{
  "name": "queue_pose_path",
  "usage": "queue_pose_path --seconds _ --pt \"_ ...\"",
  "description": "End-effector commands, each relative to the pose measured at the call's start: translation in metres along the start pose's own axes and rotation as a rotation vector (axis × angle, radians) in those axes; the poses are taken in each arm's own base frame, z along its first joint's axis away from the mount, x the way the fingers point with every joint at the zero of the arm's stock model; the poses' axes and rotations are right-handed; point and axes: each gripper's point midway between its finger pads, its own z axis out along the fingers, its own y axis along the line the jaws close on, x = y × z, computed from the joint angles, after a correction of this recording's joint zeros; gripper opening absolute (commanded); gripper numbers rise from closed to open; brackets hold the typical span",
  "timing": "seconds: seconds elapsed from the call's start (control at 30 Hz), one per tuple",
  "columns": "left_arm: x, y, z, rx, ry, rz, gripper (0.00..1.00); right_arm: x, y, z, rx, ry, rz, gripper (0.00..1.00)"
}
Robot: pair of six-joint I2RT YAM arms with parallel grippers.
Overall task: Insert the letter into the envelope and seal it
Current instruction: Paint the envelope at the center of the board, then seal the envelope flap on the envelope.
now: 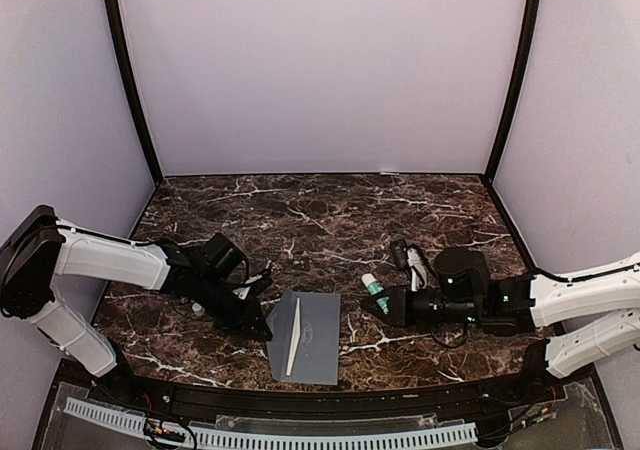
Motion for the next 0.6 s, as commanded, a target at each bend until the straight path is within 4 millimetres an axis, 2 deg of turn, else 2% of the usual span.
queue_pose_path --seconds 0.0,0.03,0.1,0.17,0.33,0.57 --pt "0.014 -0.005 -0.010 -0.034 0.047 0.036 0.21 0.001 0.007 0.004 -0.040 0.001 0.010 0.00" --pt "0.012 -0.007 -0.010 -0.029 0.040 0.038 0.33 0.002 0.008 0.005 -0.041 0.004 0.009 0.00" --pt "0.007 -0.013 -0.009 -0.005 0.021 0.039 0.42 0.003 0.009 0.006 -0.040 0.008 0.007 0.00" --pt "0.003 -0.021 -0.008 0.026 0.006 0.040 0.47 0.006 0.010 0.008 -0.038 0.014 0.004 0.00" --pt "-0.007 -0.039 -0.011 0.077 -0.037 0.061 0.51 0.012 0.009 0.011 -0.034 0.023 0.010 0.00" --pt "-0.010 -0.057 -0.007 0.109 -0.044 0.084 0.52 0.021 0.008 0.018 -0.032 0.042 0.016 0.00"
